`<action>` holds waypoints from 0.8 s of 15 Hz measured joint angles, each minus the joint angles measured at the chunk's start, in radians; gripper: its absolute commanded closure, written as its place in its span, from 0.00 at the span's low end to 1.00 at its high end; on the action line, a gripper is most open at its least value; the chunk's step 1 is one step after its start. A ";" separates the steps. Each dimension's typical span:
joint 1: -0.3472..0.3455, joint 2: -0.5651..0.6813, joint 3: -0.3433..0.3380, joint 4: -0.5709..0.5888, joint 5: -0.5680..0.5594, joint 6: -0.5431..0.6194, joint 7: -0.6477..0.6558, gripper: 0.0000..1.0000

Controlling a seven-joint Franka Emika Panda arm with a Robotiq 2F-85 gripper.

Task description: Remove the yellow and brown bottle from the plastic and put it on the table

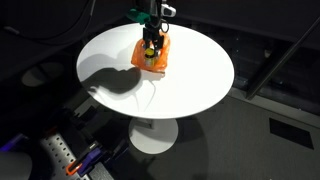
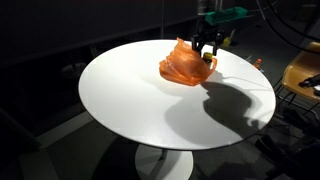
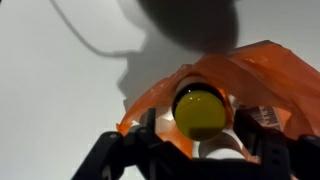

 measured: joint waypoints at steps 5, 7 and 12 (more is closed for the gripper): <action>0.004 0.004 -0.001 0.030 0.000 -0.035 0.009 0.80; 0.004 -0.008 -0.002 0.039 0.000 -0.057 0.017 0.80; -0.009 -0.093 -0.022 0.046 0.001 -0.141 0.026 0.80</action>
